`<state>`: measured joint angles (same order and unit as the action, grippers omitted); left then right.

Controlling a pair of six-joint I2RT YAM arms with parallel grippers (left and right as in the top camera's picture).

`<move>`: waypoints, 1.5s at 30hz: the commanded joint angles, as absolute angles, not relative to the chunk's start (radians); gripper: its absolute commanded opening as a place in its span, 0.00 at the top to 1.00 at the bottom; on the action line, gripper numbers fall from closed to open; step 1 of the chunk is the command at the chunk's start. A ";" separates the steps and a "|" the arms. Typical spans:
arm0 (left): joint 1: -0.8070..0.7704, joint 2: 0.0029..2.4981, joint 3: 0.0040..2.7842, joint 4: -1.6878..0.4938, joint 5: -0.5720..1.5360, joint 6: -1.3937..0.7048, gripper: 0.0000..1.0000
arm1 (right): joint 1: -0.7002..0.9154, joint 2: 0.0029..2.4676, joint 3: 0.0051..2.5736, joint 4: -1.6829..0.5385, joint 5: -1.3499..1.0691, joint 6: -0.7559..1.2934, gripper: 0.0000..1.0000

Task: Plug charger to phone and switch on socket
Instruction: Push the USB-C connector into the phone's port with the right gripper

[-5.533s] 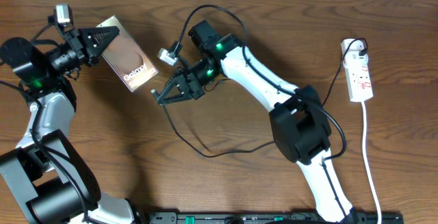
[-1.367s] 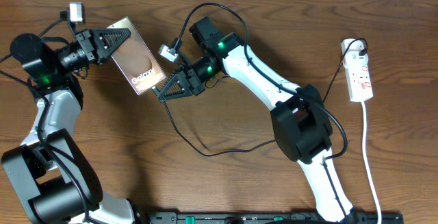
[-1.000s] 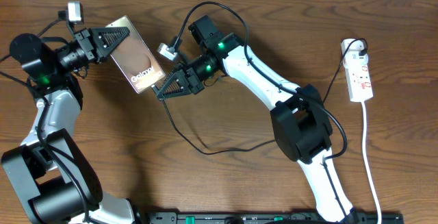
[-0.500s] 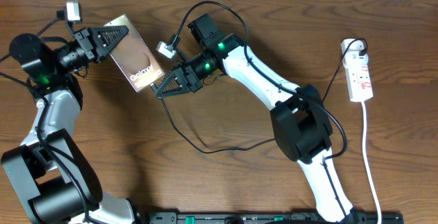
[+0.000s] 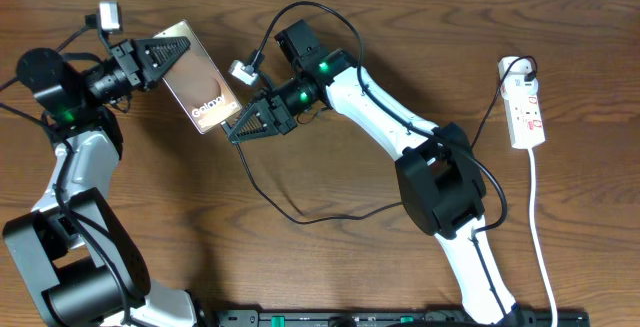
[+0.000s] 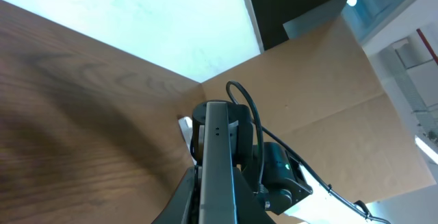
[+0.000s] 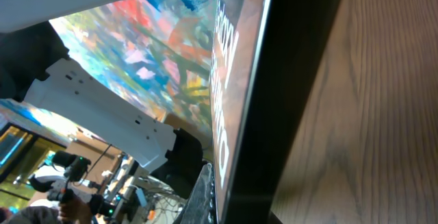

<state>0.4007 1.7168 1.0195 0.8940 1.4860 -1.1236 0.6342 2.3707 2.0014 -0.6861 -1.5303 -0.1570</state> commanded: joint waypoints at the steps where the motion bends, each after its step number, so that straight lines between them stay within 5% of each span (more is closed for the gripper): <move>1: 0.371 1.719 1.017 0.893 1.572 -1.118 0.93 | 0.614 2.365 2.011 -0.668 -1.561 -0.150 0.99; 35: 0.371 1.719 1.017 0.892 1.572 -1.118 0.93 | 0.596 2.365 2.011 -0.665 -1.562 -0.128 0.97; 39: 0.371 1.719 1.017 0.893 1.571 -1.118 0.93 | 0.596 2.365 2.011 -0.665 -1.562 -0.128 0.86; 45: 0.371 1.719 1.017 0.893 1.571 -1.118 0.93 | 0.596 2.365 2.011 -0.665 -1.562 -0.128 0.44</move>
<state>0.3843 1.7172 1.0195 0.8879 1.5070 -1.1027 0.6117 2.3707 2.0018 -0.6670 -1.5467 -0.1196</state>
